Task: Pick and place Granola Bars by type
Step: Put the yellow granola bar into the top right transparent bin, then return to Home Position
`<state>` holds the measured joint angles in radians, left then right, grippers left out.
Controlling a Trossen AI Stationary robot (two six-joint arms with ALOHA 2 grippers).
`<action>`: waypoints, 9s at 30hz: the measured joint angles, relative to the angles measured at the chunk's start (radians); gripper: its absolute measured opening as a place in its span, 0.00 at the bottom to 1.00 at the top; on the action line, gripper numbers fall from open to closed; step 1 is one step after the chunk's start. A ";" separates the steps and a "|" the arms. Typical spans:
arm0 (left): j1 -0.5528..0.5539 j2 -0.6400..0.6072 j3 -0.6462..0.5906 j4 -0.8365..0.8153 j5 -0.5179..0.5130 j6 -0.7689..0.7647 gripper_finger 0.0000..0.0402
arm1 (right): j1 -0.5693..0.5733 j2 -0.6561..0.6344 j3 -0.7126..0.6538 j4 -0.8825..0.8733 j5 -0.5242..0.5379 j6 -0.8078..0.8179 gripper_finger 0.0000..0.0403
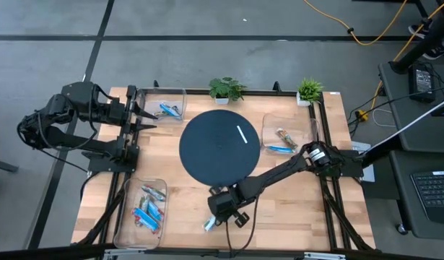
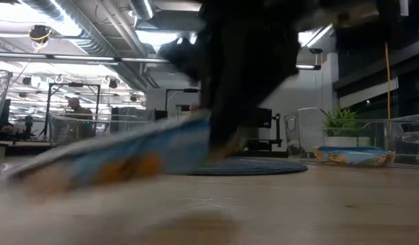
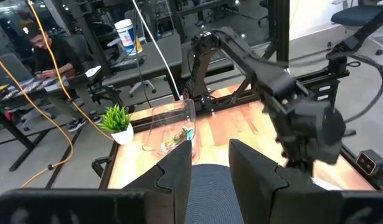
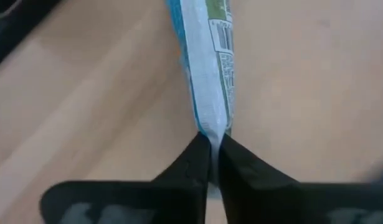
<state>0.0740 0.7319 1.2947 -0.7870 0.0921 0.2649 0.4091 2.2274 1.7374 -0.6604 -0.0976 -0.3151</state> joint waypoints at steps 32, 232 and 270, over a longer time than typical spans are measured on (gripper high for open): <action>0.000 0.000 0.000 -0.004 0.007 0.021 0.24 | -0.120 -0.225 0.603 -0.635 0.373 0.343 0.03; 0.000 -0.661 -1.287 0.810 -0.126 -0.716 0.02 | -0.326 -2.227 -1.709 0.809 0.130 0.118 0.01; 0.000 -0.660 -1.287 0.806 -0.126 -0.715 0.01 | -0.478 -2.217 -1.730 0.698 -0.001 0.257 0.07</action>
<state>0.0740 0.0723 0.0082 0.0191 -0.0334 -0.4503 -0.0692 0.0105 0.0071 0.0376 -0.0984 -0.0582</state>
